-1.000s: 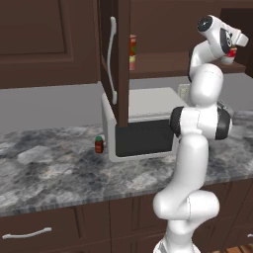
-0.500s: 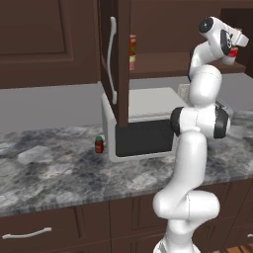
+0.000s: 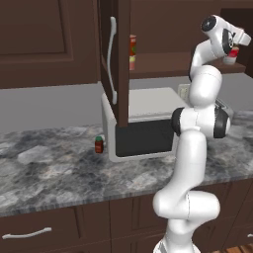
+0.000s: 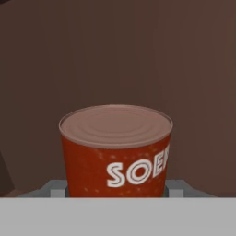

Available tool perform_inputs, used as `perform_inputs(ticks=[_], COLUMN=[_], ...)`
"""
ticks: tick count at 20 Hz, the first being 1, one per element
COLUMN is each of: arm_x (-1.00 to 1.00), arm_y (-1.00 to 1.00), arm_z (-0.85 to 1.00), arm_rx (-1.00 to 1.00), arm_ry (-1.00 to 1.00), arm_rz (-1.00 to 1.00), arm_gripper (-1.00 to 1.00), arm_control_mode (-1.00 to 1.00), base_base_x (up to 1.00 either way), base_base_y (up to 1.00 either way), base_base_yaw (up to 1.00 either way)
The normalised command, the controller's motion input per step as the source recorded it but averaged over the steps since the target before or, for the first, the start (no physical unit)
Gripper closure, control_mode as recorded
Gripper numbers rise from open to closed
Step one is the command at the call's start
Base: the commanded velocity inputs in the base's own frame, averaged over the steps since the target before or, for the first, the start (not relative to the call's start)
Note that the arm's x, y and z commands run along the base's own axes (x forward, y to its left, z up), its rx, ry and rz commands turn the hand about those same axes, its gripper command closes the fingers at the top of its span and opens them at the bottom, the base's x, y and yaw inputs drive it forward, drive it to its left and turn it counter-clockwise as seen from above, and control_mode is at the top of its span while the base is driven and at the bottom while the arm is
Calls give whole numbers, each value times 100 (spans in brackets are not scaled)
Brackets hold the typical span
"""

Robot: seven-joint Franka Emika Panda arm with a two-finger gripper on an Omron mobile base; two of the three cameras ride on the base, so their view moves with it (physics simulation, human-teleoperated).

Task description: Stack two cans on top of the other two cans in the cabinet.

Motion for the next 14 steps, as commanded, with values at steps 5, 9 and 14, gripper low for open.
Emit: perform_inputs(ticks=[5,9,14], arm_x=[0,0,0], arm_y=[0,-1,-4], arm_z=[0,-6,-10], arm_rx=[0,-4,-5], arm_ry=[0,0,0], arm_rz=[0,0,0], arm_gripper=[100,100,100], arm_control_mode=[-100,-100,-100], base_base_x=[0,0,0], base_base_y=[0,0,0], base_base_yaw=[0,0,0])
